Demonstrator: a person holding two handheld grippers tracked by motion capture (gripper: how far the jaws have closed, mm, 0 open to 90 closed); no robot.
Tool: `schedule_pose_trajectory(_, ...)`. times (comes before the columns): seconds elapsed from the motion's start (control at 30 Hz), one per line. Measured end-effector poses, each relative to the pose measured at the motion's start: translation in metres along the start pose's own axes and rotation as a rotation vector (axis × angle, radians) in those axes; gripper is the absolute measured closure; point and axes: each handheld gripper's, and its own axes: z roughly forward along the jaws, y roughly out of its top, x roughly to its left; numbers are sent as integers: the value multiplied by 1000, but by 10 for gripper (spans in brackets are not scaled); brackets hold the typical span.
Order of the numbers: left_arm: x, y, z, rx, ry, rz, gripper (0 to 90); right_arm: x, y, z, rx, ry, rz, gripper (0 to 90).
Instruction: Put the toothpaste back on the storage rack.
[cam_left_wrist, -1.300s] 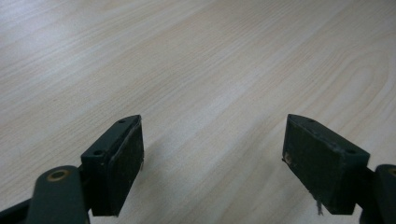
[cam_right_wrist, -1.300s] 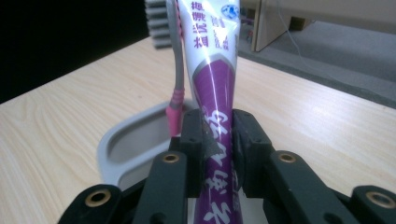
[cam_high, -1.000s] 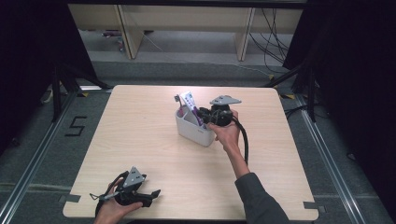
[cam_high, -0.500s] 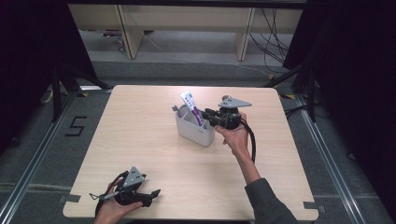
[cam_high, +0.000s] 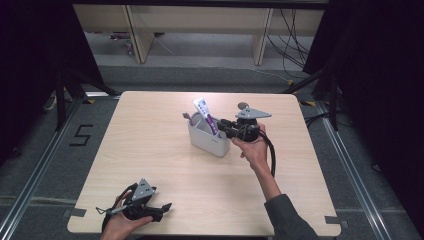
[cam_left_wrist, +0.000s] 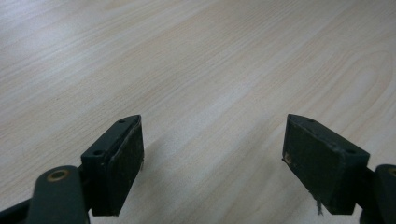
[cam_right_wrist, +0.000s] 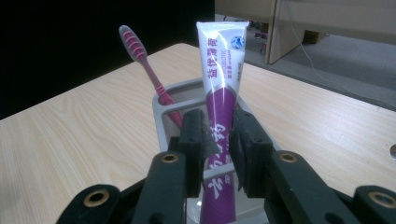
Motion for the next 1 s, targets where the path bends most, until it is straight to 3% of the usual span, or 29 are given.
schedule_pose_trajectory(0.07,0,0,0,0,3,-1,201,-1,0,-1,-4,-7,-21,750)
schedule_pose_trajectory(0.13,0,0,-1,-2,4,0,201,1,-2,-1,-9,-10,-2,743)
schedule_pose_trajectory(0.17,0,0,-1,-2,5,-1,201,-1,-2,-2,-7,-11,-23,738)
schedule_pose_trajectory(0.33,0,0,-1,-3,5,1,201,-1,-3,-6,6,-6,12,679)
schedule_pose_trajectory(0.53,-1,1,-1,-7,3,-2,201,-4,-4,-11,-7,-32,7,590)
schedule_pose_trajectory(0.73,1,0,-2,3,8,11,201,-5,-5,-13,17,-44,10,472)
schedule_pose_trajectory(0.77,1,0,-2,-4,5,6,201,-2,-5,-15,33,-55,38,462)
schedule_pose_trajectory(0.8,0,0,-2,-5,0,6,201,-5,-6,-15,20,-72,-2,444)
schedule_pose_trajectory(0.9,0,0,-2,-7,-1,6,201,-3,-7,-16,51,-73,45,375)
schedule_pose_trajectory(0.93,0,0,-2,-10,1,0,201,-4,-7,-18,50,-85,19,365)
schedule_pose_trajectory(0.97,0,0,-2,-6,1,4,201,-3,-8,-19,50,-87,43,346)
schedule_pose_trajectory(1.0,0,0,-2,-6,1,5,201,-4,-8,-19,47,-86,31,320)
